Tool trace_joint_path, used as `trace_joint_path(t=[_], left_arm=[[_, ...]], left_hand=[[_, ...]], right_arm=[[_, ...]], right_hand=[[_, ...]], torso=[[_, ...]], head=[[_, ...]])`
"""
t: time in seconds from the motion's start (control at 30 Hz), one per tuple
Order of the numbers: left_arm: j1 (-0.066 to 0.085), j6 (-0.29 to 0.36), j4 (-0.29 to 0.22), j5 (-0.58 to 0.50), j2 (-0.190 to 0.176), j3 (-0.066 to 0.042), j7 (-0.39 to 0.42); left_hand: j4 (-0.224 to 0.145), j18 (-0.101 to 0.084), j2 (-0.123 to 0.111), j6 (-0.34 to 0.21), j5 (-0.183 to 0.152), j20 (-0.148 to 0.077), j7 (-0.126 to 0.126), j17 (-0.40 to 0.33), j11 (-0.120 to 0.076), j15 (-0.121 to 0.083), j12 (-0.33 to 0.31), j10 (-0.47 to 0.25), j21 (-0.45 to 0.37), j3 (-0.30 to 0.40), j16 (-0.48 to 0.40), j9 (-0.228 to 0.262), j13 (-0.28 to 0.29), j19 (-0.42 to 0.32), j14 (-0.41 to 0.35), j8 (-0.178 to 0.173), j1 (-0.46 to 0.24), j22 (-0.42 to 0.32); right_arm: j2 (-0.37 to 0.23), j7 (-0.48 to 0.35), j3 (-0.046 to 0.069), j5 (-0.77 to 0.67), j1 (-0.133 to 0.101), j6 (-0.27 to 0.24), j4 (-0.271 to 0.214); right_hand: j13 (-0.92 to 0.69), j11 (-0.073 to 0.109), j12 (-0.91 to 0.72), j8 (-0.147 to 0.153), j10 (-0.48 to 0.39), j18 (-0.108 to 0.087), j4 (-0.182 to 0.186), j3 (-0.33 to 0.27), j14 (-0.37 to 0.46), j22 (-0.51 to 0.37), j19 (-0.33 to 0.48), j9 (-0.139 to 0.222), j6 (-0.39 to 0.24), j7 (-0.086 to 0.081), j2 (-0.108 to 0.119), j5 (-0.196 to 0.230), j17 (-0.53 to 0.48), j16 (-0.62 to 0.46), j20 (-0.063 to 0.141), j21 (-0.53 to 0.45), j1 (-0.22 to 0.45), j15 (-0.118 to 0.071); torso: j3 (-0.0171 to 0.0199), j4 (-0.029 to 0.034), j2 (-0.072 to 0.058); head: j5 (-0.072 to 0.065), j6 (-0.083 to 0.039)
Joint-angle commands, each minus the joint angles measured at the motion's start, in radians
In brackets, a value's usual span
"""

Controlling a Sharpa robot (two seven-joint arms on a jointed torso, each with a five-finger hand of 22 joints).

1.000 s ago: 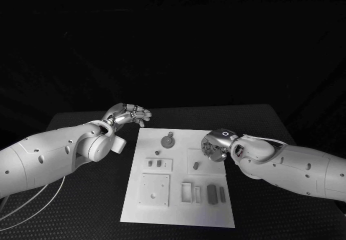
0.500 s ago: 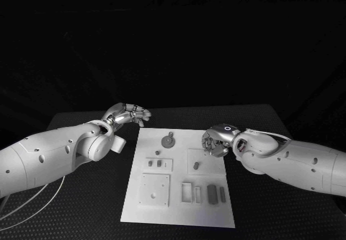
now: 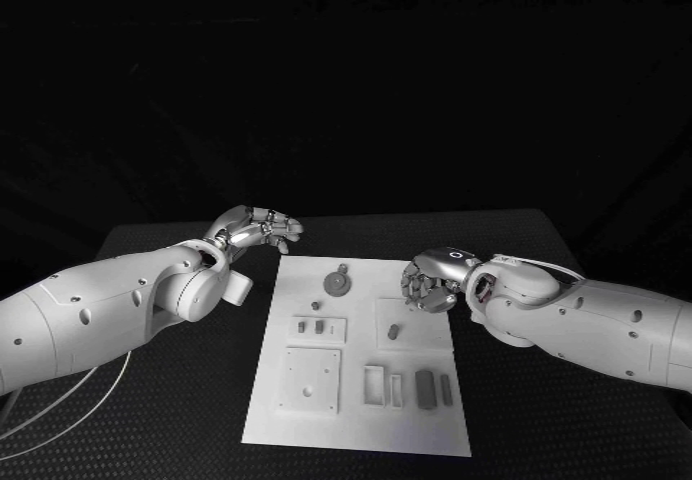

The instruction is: Assemble the parts on the task board

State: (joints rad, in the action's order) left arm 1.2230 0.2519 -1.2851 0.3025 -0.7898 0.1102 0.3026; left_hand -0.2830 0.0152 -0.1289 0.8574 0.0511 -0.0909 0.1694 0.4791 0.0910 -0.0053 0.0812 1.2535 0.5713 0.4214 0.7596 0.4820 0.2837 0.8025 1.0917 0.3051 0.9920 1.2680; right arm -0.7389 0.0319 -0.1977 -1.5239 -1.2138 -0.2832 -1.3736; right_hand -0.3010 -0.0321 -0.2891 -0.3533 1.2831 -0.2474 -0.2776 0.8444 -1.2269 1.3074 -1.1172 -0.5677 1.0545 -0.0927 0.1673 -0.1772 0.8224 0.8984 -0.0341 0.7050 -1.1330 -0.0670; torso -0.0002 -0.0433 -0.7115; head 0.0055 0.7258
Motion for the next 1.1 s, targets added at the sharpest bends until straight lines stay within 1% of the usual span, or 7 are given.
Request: trace_joint_path(t=[0.03, 0.23, 0.3, 0.47, 0.63, 0.83, 1.1], left_arm=[[0.001, -0.006, 0.001, -0.008, 0.004, -0.001, 0.01], [0.001, -0.004, 0.007, -0.008, 0.006, -0.001, 0.01], [0.001, -0.003, 0.009, -0.008, 0.006, -0.001, 0.01], [0.001, 0.001, 0.017, -0.008, 0.012, -0.001, 0.009], [0.001, 0.001, 0.022, -0.008, 0.017, -0.001, 0.009], [0.001, 0.0, 0.024, -0.008, 0.025, -0.001, 0.008], [0.001, -0.001, 0.024, -0.008, 0.034, -0.001, 0.007]], left_hand=[[0.003, -0.005, 0.006, -0.007, -0.002, -0.01, 0.002, 0.002, 0.002, 0.001, -0.006, -0.008, -0.005, -0.005, -0.004, -0.001, -0.001, 0.004, 0.008, 0.0, 0.003, 0.002], [0.003, -0.005, 0.006, -0.007, -0.002, -0.01, 0.002, 0.002, 0.002, 0.001, -0.006, -0.008, -0.005, -0.005, -0.004, -0.002, -0.001, 0.004, 0.008, 0.0, 0.003, 0.002], [0.003, -0.005, 0.006, -0.007, -0.002, -0.01, 0.002, 0.002, 0.002, 0.001, -0.006, -0.009, -0.005, -0.005, -0.005, -0.002, -0.001, 0.004, 0.008, 0.0, 0.004, 0.002], [0.003, -0.005, 0.005, -0.007, -0.002, -0.01, 0.002, 0.003, 0.002, 0.002, -0.006, -0.009, -0.005, -0.005, -0.005, -0.002, -0.001, 0.004, 0.008, 0.0, 0.004, 0.002], [0.003, -0.005, 0.005, -0.007, -0.002, -0.01, 0.002, 0.003, 0.002, 0.002, -0.006, -0.009, -0.006, -0.005, -0.005, -0.002, -0.002, 0.004, 0.008, 0.0, 0.004, 0.002], [0.003, -0.005, 0.005, -0.006, -0.002, -0.01, 0.001, 0.004, 0.002, 0.002, -0.006, -0.009, -0.006, -0.005, -0.005, -0.002, -0.001, 0.004, 0.008, 0.001, 0.004, 0.002], [0.003, -0.006, 0.005, -0.006, -0.002, -0.01, 0.001, 0.005, 0.002, 0.002, -0.006, -0.009, -0.007, -0.005, -0.006, -0.002, -0.002, 0.004, 0.008, 0.001, 0.005, 0.003]], right_arm=[[0.008, -0.03, 0.004, 0.082, 0.0, 0.035, -0.021], [0.032, -0.026, 0.023, 0.083, 0.0, 0.038, -0.061], [0.047, -0.024, 0.029, 0.08, -0.002, 0.038, -0.069], [0.096, -0.021, 0.03, 0.068, -0.009, 0.045, -0.068], [0.146, -0.012, 0.029, 0.045, -0.009, 0.047, -0.064], [0.195, 0.003, 0.023, 0.003, -0.007, 0.053, -0.06], [0.236, 0.021, -0.002, -0.061, 0.009, 0.056, -0.052]], right_hand=[[-0.003, -0.005, 0.007, -0.001, -0.003, -0.014, -0.003, -0.007, 0.001, 0.023, 0.004, -0.005, 0.001, -0.005, -0.005, -0.01, 0.002, -0.003, 0.003, 0.005, 0.008, -0.002], [-0.008, -0.005, 0.011, 0.001, -0.004, -0.014, -0.007, -0.016, 0.002, 0.022, 0.006, -0.01, -0.001, -0.006, -0.011, -0.022, 0.005, -0.004, 0.003, 0.008, 0.011, -0.002], [-0.008, -0.005, 0.011, 0.001, -0.004, -0.014, -0.007, -0.017, 0.002, 0.022, 0.007, -0.01, -0.001, -0.006, -0.012, -0.023, 0.006, -0.005, 0.003, 0.008, 0.011, -0.002], [-0.011, -0.005, 0.012, 0.002, -0.004, -0.014, -0.008, -0.021, 0.001, 0.022, 0.007, -0.013, -0.002, -0.006, -0.014, -0.03, 0.007, -0.005, 0.003, 0.01, 0.012, -0.002], [-0.012, -0.005, 0.013, 0.003, -0.004, -0.014, -0.008, -0.023, 0.001, 0.022, 0.008, -0.014, -0.002, -0.006, -0.016, -0.033, 0.008, -0.006, 0.003, 0.01, 0.012, -0.002], [-0.013, -0.006, 0.015, 0.004, -0.005, -0.014, -0.009, -0.025, 0.002, 0.022, 0.008, -0.015, -0.004, -0.007, -0.019, -0.032, 0.008, -0.007, 0.004, 0.011, 0.012, -0.002], [-0.014, -0.006, 0.015, 0.005, -0.005, -0.014, -0.009, -0.026, 0.001, 0.022, 0.008, -0.016, -0.004, -0.007, -0.02, -0.032, 0.009, -0.007, 0.004, 0.011, 0.012, -0.002]], torso=[[-0.0003, -0.0006, 0.0], [-0.0006, -0.0012, 0.001], [-0.0019, -0.0014, 0.002], [-0.0015, -0.0005, 0.001], [-0.0031, 0.002, 0.001], [-0.0044, -0.0004, 0.001], [-0.0035, 0.0002, 0.001]], head=[[0.011, 0.0], [0.03, 0.001], [0.038, 0.002], [0.056, 0.001], [0.068, 0.005], [0.089, 0.01], [0.105, 0.02]])
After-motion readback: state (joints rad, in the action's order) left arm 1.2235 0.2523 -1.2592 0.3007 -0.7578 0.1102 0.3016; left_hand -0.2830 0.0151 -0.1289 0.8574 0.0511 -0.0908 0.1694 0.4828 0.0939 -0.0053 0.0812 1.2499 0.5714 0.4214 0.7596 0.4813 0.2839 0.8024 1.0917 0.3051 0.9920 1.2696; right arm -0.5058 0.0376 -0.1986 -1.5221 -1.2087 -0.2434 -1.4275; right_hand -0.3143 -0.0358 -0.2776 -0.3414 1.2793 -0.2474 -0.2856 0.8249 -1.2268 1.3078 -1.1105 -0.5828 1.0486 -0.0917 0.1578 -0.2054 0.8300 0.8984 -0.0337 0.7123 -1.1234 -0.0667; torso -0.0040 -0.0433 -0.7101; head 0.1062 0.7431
